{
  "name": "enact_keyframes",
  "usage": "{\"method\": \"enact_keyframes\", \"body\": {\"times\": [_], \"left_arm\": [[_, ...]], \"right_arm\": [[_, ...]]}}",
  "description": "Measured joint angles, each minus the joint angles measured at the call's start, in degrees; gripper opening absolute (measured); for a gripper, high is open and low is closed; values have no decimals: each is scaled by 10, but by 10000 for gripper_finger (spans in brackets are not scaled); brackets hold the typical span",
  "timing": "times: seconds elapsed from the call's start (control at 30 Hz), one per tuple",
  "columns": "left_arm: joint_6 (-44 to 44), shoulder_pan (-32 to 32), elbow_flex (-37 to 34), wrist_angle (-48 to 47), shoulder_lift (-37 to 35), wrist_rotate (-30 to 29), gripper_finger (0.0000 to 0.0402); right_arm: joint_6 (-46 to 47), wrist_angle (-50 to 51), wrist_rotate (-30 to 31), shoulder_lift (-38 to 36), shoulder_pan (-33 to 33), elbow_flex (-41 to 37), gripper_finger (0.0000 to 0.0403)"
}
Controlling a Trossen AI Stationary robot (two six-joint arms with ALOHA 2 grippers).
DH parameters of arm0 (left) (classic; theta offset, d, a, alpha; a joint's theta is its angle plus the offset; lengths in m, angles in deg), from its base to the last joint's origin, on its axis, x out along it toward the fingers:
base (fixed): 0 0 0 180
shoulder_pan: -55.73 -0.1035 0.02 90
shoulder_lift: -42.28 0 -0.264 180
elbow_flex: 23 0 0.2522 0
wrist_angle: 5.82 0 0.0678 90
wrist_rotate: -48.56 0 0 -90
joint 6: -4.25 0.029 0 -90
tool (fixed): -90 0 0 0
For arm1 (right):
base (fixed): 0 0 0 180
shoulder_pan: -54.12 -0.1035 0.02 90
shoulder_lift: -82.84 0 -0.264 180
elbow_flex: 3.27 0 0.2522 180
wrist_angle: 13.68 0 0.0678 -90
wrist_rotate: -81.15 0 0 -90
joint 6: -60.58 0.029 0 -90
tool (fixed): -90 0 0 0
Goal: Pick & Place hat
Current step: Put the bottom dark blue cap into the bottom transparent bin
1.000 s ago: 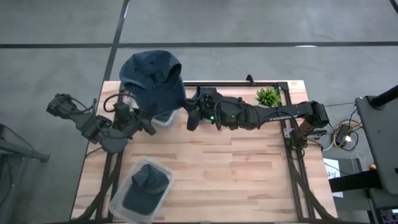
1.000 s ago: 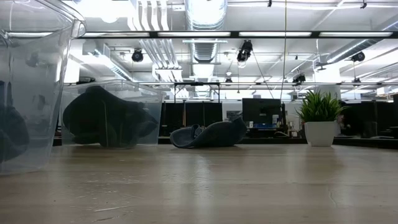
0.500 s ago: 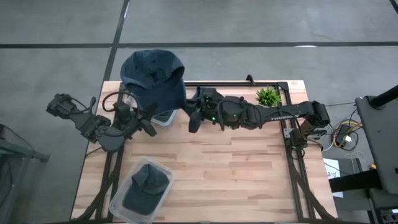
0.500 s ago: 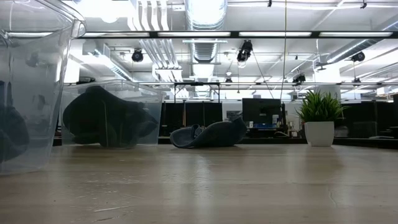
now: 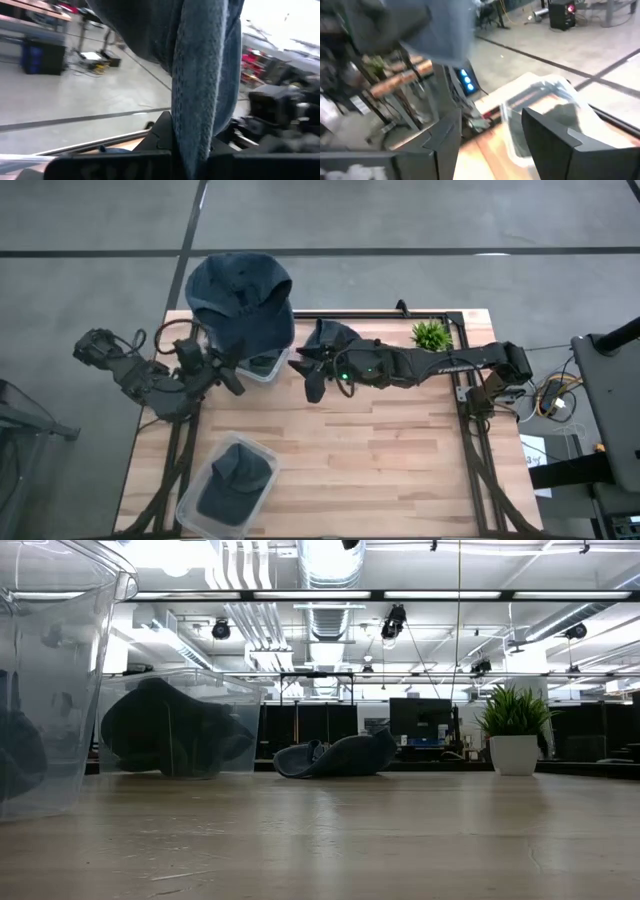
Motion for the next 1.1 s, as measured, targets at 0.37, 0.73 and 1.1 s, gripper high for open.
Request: {"method": "enact_keyframes", "body": {"times": [0.37, 0.73, 1.1], "left_arm": [[-37, 113, 8, -1, -41, 91, 5], [-426, 190, 0, -197, -5, 263, 5], [-735, 273, 7, -290, 59, 456, 5]], "right_arm": [[-85, 215, 4, -96, -1, 0, 208], [-58, 222, 2, -234, -17, -152, 200], [-33, 11, 2, -347, -76, -343, 196]]}}
